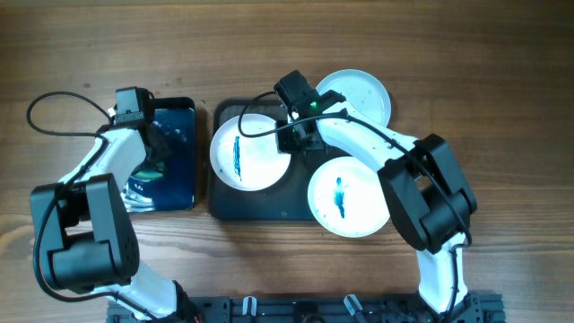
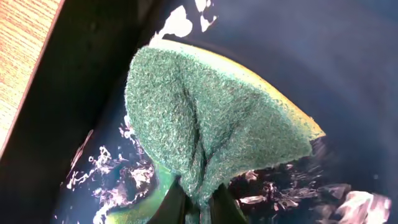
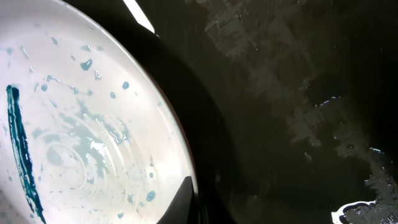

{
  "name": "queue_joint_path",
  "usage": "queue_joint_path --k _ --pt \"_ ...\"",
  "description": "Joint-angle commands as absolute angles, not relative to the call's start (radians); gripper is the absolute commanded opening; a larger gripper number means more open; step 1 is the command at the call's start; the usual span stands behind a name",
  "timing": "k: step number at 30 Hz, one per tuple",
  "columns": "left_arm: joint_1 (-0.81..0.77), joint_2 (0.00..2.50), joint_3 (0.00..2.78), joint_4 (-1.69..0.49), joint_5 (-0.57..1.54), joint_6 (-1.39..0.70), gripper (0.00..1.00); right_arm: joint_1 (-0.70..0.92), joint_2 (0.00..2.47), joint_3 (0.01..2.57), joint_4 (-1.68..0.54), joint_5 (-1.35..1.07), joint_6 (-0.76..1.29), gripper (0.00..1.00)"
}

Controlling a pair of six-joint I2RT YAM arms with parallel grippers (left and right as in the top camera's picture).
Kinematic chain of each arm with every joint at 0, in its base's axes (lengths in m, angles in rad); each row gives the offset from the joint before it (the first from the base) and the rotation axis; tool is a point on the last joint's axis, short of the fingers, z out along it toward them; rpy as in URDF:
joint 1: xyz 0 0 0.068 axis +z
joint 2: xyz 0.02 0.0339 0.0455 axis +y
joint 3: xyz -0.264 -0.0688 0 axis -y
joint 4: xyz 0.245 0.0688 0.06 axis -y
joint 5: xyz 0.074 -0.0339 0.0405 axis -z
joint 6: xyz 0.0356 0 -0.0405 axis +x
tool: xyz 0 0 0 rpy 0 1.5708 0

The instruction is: Clean dirty plates on tray and stack at the side

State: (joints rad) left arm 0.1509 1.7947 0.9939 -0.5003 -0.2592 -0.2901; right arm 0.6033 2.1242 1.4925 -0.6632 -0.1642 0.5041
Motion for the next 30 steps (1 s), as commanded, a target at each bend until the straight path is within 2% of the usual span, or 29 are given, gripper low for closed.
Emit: queue_joint_path --k 1,5,11,16,23,30 --pt "0.148 1.741 1.023 -0.609 -0.107 -0.300 0.04 0.609 2.143 1.494 -0.651 -0.185 0.500 0.04" --pt "0.133 1.665 1.036 -0.701 -0.034 -0.370 0.04 0.608 2.143 1.494 -0.649 -0.185 0.500 0.04" --pt "0.133 1.612 1.036 -0.653 -0.064 -0.373 0.04 0.608 2.143 1.494 -0.650 -0.190 0.497 0.04" --pt "0.132 1.674 1.032 -0.559 -0.142 -0.344 0.04 0.608 2.143 1.494 -0.652 -0.193 0.496 0.04" --pt "0.132 1.811 1.031 -0.553 -0.185 -0.314 0.04 0.609 2.143 1.494 -0.652 -0.193 0.496 0.04" --pt "0.128 1.867 1.044 -0.582 -0.120 -0.314 0.04 0.608 2.143 1.495 -0.647 -0.193 0.494 0.04"
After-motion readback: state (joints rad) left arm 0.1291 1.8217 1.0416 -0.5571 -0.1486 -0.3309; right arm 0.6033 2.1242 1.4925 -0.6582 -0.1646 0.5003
